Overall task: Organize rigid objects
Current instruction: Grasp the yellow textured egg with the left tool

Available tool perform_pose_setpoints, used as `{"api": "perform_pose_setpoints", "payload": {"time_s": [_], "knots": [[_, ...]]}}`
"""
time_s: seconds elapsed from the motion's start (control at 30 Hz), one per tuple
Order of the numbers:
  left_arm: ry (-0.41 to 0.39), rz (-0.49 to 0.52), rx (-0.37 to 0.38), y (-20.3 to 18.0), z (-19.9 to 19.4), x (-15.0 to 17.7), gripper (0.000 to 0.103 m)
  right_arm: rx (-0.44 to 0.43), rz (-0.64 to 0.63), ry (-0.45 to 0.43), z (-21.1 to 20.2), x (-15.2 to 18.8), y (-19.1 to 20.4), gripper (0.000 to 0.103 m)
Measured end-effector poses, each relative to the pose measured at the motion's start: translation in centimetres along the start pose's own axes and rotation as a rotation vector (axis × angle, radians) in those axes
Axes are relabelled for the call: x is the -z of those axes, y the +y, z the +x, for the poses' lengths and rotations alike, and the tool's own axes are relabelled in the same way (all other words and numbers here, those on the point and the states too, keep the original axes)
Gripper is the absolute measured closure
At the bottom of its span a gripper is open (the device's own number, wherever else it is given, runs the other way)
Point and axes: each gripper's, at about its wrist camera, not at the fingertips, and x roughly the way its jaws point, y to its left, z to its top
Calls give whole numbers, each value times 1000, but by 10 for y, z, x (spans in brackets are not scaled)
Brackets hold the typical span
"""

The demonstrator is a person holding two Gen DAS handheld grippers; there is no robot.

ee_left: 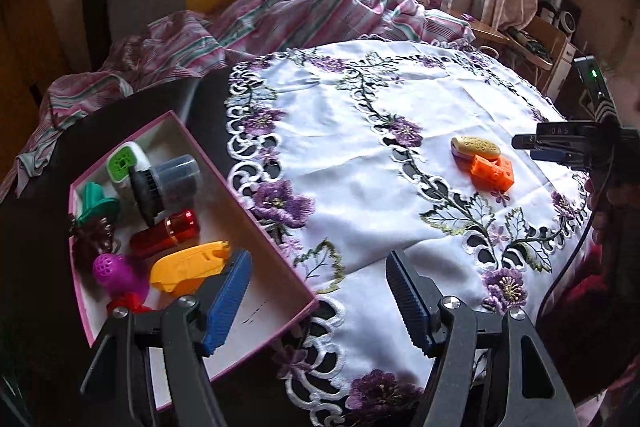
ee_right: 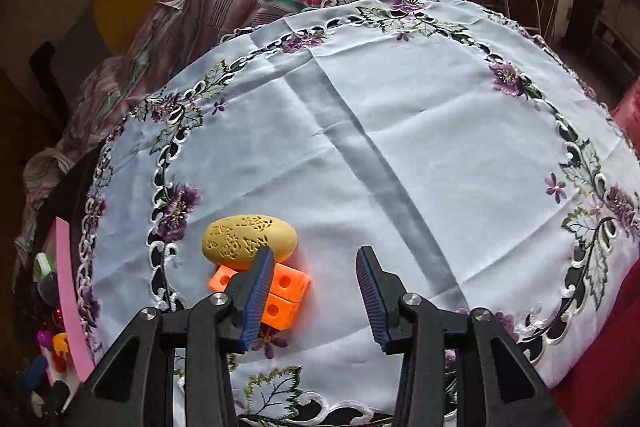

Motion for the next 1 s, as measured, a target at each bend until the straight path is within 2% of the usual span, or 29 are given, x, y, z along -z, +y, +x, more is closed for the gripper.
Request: {"api": "perform_pose_setpoints", "payload": {"time_s": [0.07,0.23,0.3,0.37,0.47,0.57,0.67,0.73,0.9,0.97,1.0], "knots": [[2,23,11,-9,4,-2,33,9,2,3,1,0,0,60],[23,44,40,-24,12,-4,33,-91,26,72,13,0,1,57],[28,43,45,-24,13,-3,32,-103,-1,80,14,2,8,41],[36,35,53,-24,15,-1,32,-112,-38,92,17,4,15,32],[54,22,69,-23,19,3,33,-103,-89,122,23,9,26,31],[49,14,76,-22,18,2,33,-90,-74,135,26,11,25,30],[36,9,86,-22,16,0,32,-80,-36,123,24,11,25,19],[35,6,92,-22,16,-1,32,-59,-14,121,25,11,31,19],[35,-8,98,-18,14,1,32,75,-11,119,44,16,49,19],[34,-16,100,-16,14,1,32,103,-8,126,51,18,49,19],[33,-19,102,-15,13,1,32,124,-26,112,49,19,51,30]]}}
